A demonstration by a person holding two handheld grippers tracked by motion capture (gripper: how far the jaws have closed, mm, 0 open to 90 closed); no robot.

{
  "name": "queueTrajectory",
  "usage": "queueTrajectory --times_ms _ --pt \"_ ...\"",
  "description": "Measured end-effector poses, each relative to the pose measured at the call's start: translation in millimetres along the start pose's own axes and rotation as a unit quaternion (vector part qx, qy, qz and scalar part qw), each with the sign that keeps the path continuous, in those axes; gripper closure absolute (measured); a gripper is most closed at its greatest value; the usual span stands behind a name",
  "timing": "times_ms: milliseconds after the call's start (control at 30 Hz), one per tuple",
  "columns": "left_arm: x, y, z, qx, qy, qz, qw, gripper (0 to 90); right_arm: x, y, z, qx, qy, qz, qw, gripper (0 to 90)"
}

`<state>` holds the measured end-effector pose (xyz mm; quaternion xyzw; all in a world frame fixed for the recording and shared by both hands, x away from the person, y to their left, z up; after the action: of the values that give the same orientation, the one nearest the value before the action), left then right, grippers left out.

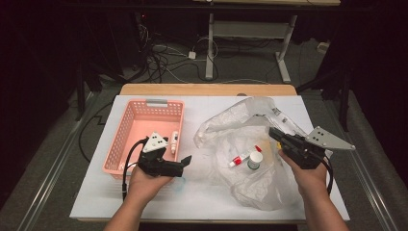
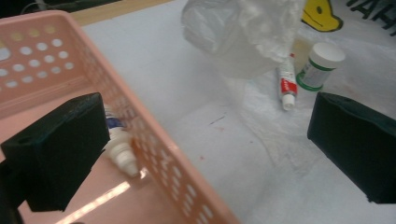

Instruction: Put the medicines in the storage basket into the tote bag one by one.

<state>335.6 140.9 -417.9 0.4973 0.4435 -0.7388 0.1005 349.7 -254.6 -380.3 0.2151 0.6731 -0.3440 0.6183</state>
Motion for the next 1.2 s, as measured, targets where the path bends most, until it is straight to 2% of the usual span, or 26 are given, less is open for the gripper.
queueTrajectory --times_ms 467,633,767,900,1067,1200 --pt "7.5 -17.3 -35.8 -0.049 -0.028 -0.002 0.9984 0.0 0.0 -1.3 1.1 0.002 0.000 -0.001 1.0000 90.0" --pt "11.5 -24.8 -47.6 -0.057 -0.042 0.001 0.9975 0.0 -0.3 -1.6 1.3 0.002 0.001 0.000 1.0000 90.0" --pt "11.5 -26.4 -49.8 -0.056 -0.049 0.008 0.9972 0.0 0.0 -1.0 0.8 0.000 0.001 -0.001 1.0000 90.0" --pt "8.5 -23.3 -49.5 -0.054 -0.049 0.005 0.9973 0.0 0.4 -0.7 0.8 0.002 0.001 -0.002 1.0000 90.0" --pt "-5.9 -14.5 -54.6 -0.053 -0.058 0.001 0.9969 0.0 1.3 -0.3 2.1 0.002 0.003 -0.003 1.0000 90.0" --pt "-18.9 -0.9 -60.5 -0.063 -0.053 -0.026 0.9963 0.0 1.3 0.8 2.2 0.000 0.002 -0.002 1.0000 90.0"
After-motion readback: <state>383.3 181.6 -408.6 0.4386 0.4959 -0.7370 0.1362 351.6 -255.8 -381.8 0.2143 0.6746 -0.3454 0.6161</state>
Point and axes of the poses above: each handheld gripper's, and its own axes: y roughly forward along the jaws, x roughly out of its underside, z roughly to its right, the point moved 2 cm from there along y, roughly forward along the jaws, and after that the axes turned 1 degree about -z, right-handed, at the moved point
